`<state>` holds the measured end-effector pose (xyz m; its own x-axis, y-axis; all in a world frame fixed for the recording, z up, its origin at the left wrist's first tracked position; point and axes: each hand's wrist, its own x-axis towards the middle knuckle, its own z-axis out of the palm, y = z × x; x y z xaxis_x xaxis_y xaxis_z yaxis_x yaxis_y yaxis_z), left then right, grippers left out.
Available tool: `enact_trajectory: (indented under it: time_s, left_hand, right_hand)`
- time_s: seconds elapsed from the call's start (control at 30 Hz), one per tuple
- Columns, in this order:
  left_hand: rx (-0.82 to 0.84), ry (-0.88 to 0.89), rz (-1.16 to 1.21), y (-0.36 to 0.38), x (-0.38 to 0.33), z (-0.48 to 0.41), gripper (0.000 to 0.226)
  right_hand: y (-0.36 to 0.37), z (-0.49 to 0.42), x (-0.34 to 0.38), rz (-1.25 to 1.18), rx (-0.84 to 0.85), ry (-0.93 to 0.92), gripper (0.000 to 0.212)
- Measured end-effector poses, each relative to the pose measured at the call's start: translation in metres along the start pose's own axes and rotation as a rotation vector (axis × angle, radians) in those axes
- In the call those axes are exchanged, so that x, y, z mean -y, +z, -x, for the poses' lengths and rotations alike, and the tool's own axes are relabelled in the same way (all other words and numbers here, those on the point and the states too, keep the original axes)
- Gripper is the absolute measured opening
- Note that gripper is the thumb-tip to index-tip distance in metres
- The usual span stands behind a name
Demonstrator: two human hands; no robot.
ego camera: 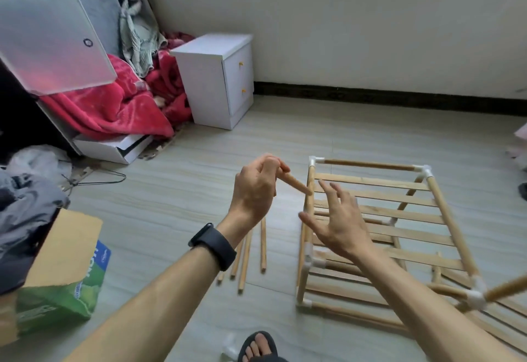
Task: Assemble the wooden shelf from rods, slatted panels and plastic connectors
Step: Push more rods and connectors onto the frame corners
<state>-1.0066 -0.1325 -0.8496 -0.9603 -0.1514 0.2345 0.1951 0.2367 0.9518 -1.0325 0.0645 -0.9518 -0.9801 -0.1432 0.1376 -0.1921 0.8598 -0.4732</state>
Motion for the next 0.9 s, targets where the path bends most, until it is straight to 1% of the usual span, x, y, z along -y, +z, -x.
enact_trajectory:
  time_s: [0.07,0.13,0.2,0.23,0.27,0.33,0.43,0.47,0.5,0.53,0.6,0.63,0.67,0.7,0.73,0.8,0.83,0.9]
  left_hand:
    - [0.040,0.052,-0.006,0.008,-0.019,0.007,0.040]
    - [0.084,0.076,-0.001,0.017,-0.029,0.013,0.041]
    - [0.117,0.068,0.062,0.026,-0.033,0.017,0.044]
    - [0.125,0.050,0.106,0.030,-0.032,0.018,0.046]
    - [0.128,0.025,0.143,0.033,-0.031,0.019,0.047]
    - [0.117,-0.034,0.202,0.037,-0.023,0.018,0.048]
    - [0.060,-0.158,0.277,0.039,-0.006,0.017,0.046]
    - [0.043,-0.212,0.292,0.039,0.000,0.016,0.047]
    - [0.030,-0.268,0.304,0.038,0.006,0.015,0.047]
    - [0.027,-0.323,0.316,0.038,0.013,0.015,0.047]
    - [0.075,-0.410,0.328,0.039,0.027,0.017,0.045]
    - [0.123,-0.436,0.301,0.041,0.034,0.019,0.044]
    - [0.175,-0.446,0.255,0.043,0.041,0.023,0.042]
    - [0.220,-0.447,0.210,0.046,0.048,0.028,0.040]
    - [0.254,-0.443,0.166,0.049,0.055,0.032,0.038]
    - [0.289,-0.424,0.073,0.054,0.069,0.041,0.035]
    - [0.291,-0.410,0.013,0.055,0.077,0.046,0.032]
    - [0.276,-0.381,-0.119,0.054,0.096,0.057,0.025]
  right_hand:
    - [-0.010,0.009,0.004,-0.006,-0.115,-0.040,0.078]
    - [-0.023,0.019,0.003,-0.032,-0.195,-0.084,0.058]
    - [-0.036,0.032,-0.002,-0.136,-0.216,-0.137,0.041]
    - [-0.043,0.039,-0.006,-0.205,-0.181,-0.139,0.033]
    - [-0.048,0.046,-0.010,-0.251,-0.133,-0.132,0.030]
    - [-0.054,0.060,-0.024,-0.281,-0.076,-0.120,0.031]
    - [-0.061,0.080,-0.051,-0.283,-0.125,-0.106,0.039]
    - [-0.065,0.085,-0.059,-0.328,-0.132,-0.068,0.039]
    - [-0.069,0.089,-0.063,-0.440,-0.136,0.001,0.037]
    - [-0.075,0.092,-0.066,-0.645,-0.141,0.110,0.034]
    - [-0.084,0.089,-0.066,-1.202,-0.145,0.367,0.030]
    - [-0.089,0.085,-0.064,-1.421,-0.142,0.466,0.027]
    - [-0.092,0.081,-0.061,-1.554,-0.133,0.531,0.024]
    - [-0.095,0.076,-0.057,-1.607,-0.118,0.562,0.027]
    - [-0.096,0.073,-0.053,-1.593,-0.099,0.556,0.034]
    - [-0.094,0.070,-0.045,-1.479,-0.082,0.499,0.047]
    - [-0.092,0.070,-0.042,-1.417,-0.100,0.467,0.049]
    - [-0.090,0.072,-0.037,-1.297,-0.187,0.395,0.048]
